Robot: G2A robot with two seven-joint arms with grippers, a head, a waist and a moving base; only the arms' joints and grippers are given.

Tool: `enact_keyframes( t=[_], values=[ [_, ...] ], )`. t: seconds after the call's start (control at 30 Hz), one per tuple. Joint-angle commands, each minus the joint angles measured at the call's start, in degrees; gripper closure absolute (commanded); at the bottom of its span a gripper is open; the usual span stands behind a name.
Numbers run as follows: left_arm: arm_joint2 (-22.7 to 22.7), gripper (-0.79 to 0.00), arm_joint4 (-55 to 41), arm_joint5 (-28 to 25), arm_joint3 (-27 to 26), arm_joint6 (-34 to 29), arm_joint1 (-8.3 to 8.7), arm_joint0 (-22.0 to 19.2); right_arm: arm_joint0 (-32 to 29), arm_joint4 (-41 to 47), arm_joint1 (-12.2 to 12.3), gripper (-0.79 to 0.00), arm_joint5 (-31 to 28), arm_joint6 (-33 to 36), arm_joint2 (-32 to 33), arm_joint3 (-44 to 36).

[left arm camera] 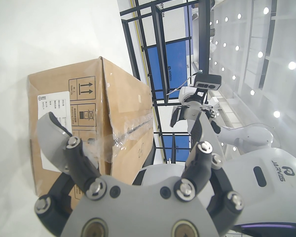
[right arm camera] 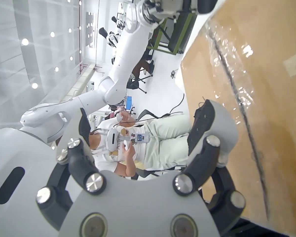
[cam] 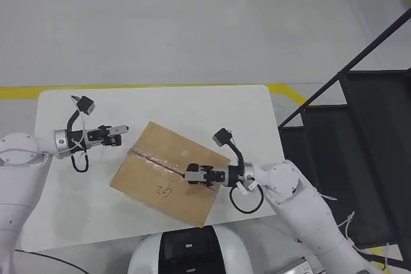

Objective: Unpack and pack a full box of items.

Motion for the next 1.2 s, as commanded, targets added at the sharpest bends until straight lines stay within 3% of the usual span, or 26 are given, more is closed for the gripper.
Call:
enact_keyframes(
  t=[0.0, 0.4, 0.9, 1.17],
  values=[
    [-0.61, -0.785, -0.16, -0.19, -0.32, 0.4, 0.14, 0.32, 0.31, -0.66, -0.18, -0.785, 0.06, -0.57, -1.43, 1.42],
    [-2.77, -0.785, -2.24, 0.23, -2.63, -0.64, 0.71, 2.12, 2.29, -4.56, -0.94, -0.785, 0.06, -5.69, -5.73, 7.34],
    [1.4, -0.785, -5.69, 2.15, -3.34, -4.98, -0.32, 1.89, 2.64, -5.34, -0.88, -0.785, -0.33, -6.37, -6.5, 7.62],
    [2.72, -0.785, -2.7, 2.95, -0.87, -4.91, -0.58, 0.24, 2.99, -5.37, -0.9, -0.785, -0.3, -6.89, -6.85, 8.27]
  ],
)
